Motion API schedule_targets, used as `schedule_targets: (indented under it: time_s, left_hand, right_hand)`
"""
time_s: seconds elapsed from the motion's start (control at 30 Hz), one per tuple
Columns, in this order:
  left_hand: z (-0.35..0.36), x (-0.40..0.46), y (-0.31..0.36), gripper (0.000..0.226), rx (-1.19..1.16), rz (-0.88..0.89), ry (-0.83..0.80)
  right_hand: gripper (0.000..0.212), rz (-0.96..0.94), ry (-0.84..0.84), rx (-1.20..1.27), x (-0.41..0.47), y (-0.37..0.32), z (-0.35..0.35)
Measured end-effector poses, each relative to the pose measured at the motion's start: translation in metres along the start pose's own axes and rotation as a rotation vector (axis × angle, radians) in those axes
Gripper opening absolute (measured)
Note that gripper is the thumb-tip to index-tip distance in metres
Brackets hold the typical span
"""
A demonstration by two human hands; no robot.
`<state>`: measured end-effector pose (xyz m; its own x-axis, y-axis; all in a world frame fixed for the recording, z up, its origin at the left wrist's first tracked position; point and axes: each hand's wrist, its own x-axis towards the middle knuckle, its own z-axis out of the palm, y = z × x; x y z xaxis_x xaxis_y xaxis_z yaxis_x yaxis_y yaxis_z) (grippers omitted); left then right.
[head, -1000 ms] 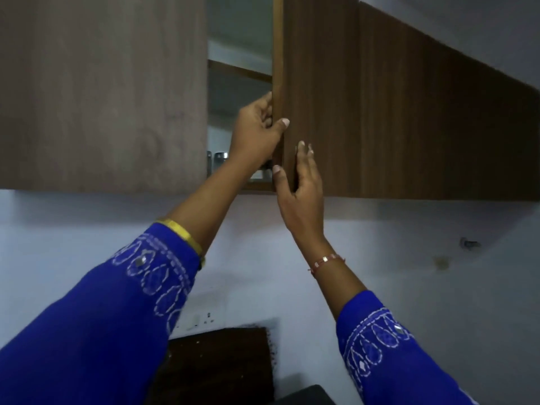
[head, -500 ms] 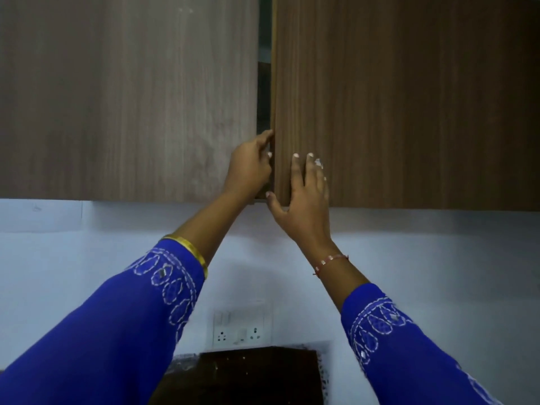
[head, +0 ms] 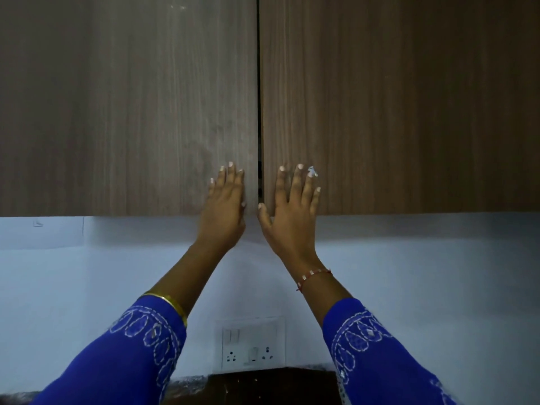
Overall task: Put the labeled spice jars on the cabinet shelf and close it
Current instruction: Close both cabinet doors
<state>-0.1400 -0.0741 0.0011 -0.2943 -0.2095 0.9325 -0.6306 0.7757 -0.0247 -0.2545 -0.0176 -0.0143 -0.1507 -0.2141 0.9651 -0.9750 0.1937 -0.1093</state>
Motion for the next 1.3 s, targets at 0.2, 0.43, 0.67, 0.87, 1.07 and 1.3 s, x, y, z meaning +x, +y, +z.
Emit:
schedule_targets:
  time_s: [0.2,0.43,0.67,0.87,1.07,1.3]
  left_hand:
    - [0.017,-0.003,-0.013,0.059,0.100,0.077,0.085]
    - [0.020,-0.005,-0.015,0.056,0.141,0.080,0.110]
    - [0.021,-0.008,-0.016,0.057,0.175,0.093,0.116]
    - [0.024,-0.007,-0.018,0.058,0.220,0.100,0.122]
    - [0.022,-0.008,-0.018,0.057,0.244,0.111,0.087]
    - [-0.001,-0.014,-0.011,0.059,0.264,0.072,-0.128]
  right_hand:
    - [0.071,0.017,0.010,-0.029,0.003,-0.001,0.018]
    - [0.066,0.000,0.022,0.002,0.001,-0.001,0.024]
    - [0.064,-0.014,-0.034,0.007,0.006,0.003,0.031]
    - [0.063,-0.043,-0.049,0.004,0.004,0.007,0.032]
    - [0.060,-0.054,-0.061,-0.015,0.004,0.008,0.029]
    - [0.061,-0.155,-0.243,-0.088,0.000,0.022,0.006]
